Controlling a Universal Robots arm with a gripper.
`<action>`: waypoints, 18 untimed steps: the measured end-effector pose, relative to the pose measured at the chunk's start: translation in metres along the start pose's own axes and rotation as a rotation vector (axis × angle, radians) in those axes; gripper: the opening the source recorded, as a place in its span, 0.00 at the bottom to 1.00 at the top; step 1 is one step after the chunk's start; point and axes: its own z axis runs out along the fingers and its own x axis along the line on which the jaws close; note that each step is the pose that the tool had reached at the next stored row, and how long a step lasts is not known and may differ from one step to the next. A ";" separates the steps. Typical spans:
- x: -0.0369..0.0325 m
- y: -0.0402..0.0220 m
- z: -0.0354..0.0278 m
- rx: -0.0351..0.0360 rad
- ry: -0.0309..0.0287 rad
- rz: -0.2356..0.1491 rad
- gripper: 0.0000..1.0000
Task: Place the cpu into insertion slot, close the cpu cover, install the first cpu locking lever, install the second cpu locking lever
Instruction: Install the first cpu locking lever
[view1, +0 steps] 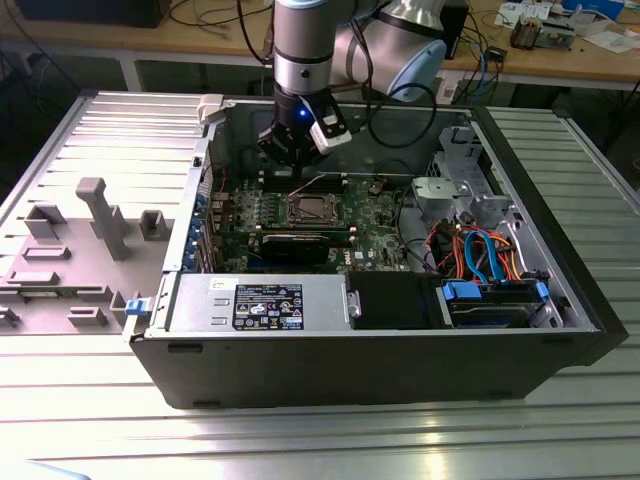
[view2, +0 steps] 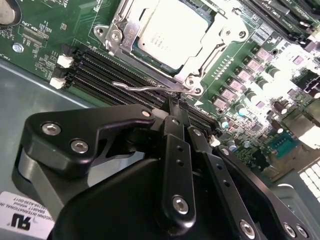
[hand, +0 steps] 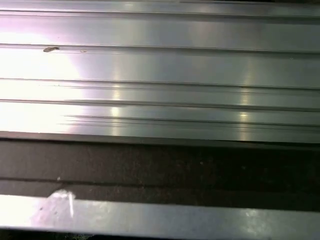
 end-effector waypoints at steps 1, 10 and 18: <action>0.0000 0.0000 0.0007 0.0001 0.0001 -0.002 0.11; -0.0023 -0.0003 0.0066 0.0006 0.0008 -0.021 0.11; -0.0140 -0.0010 0.0141 0.0007 0.0017 -0.031 0.11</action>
